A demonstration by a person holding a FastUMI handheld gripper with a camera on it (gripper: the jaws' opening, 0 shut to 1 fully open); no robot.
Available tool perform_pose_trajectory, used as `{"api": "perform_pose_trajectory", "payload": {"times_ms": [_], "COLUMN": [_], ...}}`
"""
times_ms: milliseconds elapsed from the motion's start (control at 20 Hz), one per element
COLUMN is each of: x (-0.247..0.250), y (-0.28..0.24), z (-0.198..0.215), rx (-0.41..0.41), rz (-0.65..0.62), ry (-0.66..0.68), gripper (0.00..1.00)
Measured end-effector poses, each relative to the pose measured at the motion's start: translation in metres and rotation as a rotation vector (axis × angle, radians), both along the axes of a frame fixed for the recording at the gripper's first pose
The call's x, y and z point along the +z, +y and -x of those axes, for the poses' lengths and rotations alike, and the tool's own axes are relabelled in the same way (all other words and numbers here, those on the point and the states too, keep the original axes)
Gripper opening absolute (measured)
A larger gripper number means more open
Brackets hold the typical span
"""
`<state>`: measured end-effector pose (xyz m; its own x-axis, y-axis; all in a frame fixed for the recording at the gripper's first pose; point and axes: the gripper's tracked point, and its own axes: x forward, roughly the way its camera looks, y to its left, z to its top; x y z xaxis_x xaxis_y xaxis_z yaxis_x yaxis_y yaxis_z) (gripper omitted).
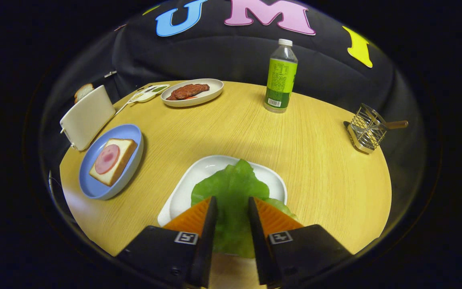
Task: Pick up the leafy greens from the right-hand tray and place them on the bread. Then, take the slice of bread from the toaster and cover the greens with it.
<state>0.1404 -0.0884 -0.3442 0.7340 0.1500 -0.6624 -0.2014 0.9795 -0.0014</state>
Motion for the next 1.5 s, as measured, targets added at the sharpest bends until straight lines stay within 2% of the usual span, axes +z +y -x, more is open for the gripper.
{"api": "perform_pose_trajectory", "payload": {"times_ms": [50, 100, 200, 250, 350, 450, 600, 850, 1200, 1500], "x": [0.000, 0.000, 0.001, 0.002, 0.002, 0.012, 0.037, 0.093, 0.171, 0.183], "y": [-0.002, -0.001, -0.006, -0.006, -0.004, -0.006, -0.012, -0.002, 0.066, 0.154], "z": [0.000, 0.000, -0.002, -0.002, 0.000, -0.001, -0.001, 0.001, 0.002, 0.000], "rx": [-0.007, -0.007, -0.037, -0.040, -0.032, -0.075, -0.117, -0.114, -0.028, 0.085], "rz": [0.001, 0.001, 0.008, 0.003, -0.012, -0.055, -0.073, -0.057, -0.042, -0.015], "ry": [0.001, 0.006, 0.011, 0.020, 0.050, 0.051, 0.030, -0.025, -0.109, -0.123], "gripper": [0.36, 0.29, 0.26, 0.09, 0.07, 0.07, 0.07, 0.07, 0.07, 0.07]}}
